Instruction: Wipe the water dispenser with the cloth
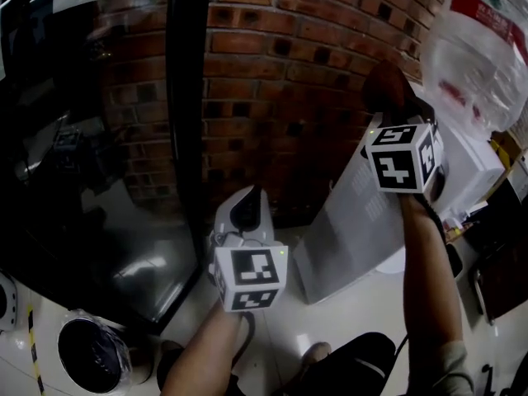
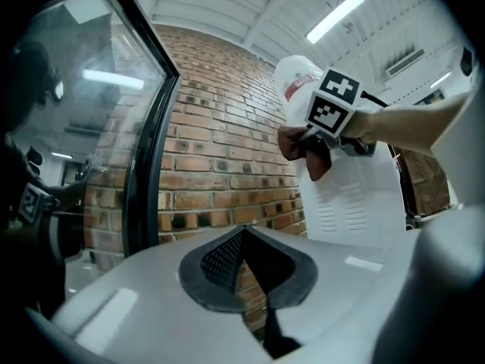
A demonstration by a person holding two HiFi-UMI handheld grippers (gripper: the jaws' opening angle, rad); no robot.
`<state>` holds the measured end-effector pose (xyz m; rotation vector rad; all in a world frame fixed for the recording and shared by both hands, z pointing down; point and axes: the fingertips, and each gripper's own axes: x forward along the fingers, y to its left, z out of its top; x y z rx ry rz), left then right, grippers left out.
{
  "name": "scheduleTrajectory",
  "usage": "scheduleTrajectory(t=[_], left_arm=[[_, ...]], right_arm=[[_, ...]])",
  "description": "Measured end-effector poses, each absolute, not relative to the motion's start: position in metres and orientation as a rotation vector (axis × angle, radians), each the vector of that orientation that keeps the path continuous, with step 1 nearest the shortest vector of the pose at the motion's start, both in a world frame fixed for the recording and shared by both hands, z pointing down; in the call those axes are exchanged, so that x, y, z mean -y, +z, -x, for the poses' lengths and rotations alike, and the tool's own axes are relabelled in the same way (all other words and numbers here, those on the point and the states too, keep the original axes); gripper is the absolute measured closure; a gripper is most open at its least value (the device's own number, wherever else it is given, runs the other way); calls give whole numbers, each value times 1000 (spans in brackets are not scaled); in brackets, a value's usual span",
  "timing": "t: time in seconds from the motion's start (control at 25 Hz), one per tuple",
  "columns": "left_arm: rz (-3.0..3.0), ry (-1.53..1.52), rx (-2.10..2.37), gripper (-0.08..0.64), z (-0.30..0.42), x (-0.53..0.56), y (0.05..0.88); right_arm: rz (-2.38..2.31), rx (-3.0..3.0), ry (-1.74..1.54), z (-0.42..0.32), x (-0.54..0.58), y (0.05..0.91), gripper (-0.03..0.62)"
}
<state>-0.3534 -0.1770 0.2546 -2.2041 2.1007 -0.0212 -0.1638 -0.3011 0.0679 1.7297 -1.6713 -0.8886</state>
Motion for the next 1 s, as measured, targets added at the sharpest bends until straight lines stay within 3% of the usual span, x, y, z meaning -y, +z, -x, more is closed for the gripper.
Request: scheduleTrajectory(t=[0.44,1.0], left_arm=[[2237,-79,-2059,560,339,179,267],[2234,-148,-2064,560,355,160,279]], right_arm=[[-1727,1551,-857,164,325,61,488],[-1679,1529,-622,152,337,176,488]])
